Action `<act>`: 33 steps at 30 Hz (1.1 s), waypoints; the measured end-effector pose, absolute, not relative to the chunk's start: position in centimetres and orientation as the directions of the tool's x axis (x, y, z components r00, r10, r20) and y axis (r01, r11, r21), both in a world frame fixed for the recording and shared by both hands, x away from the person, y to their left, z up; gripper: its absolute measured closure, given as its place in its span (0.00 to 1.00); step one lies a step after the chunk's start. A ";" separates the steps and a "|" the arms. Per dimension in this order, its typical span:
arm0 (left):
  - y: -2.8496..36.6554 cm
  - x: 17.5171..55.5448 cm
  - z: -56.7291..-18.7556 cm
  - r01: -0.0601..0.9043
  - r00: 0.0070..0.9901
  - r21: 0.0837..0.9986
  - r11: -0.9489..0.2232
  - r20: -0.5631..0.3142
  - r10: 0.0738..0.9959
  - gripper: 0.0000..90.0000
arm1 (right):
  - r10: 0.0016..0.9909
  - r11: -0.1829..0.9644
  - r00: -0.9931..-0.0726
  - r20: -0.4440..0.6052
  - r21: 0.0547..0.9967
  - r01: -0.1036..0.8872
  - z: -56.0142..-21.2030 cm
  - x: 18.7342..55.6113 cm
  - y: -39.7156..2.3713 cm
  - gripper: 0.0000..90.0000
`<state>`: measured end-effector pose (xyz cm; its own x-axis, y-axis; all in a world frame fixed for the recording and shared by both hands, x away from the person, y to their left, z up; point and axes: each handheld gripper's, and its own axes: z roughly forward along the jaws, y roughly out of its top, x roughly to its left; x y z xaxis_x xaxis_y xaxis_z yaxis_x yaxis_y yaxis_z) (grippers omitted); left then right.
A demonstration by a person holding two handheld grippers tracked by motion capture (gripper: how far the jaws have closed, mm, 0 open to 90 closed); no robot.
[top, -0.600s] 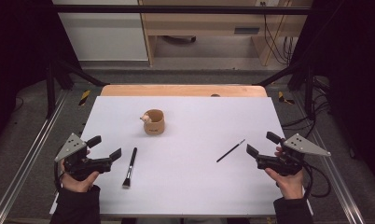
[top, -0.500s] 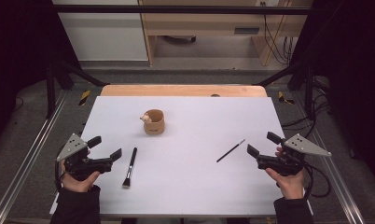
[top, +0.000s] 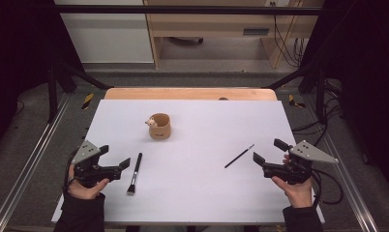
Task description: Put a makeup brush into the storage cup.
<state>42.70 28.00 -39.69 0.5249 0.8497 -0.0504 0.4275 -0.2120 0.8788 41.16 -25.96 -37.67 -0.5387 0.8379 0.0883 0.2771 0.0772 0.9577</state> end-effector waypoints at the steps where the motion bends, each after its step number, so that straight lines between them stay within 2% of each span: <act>1: 27.9 42.8 -39.8 0.435 0.525 0.873 -0.221 -0.046 0.850 0.08 | 0.837 0.087 -0.541 0.085 0.955 0.284 -37.7 41.1 -25.7 0.11; 18: 25.8 44.6 -43.0 0.568 0.508 0.751 -0.337 0.003 0.861 0.16 | 0.829 0.109 -0.552 0.086 0.944 0.311 -38.2 41.4 -24.6 0.10; 33: 24.5 45.7 -45.6 0.658 0.501 0.643 -0.393 0.017 0.865 0.33 | 0.829 0.118 -0.552 0.087 0.938 0.326 -38.5 41.5 -24.3 0.11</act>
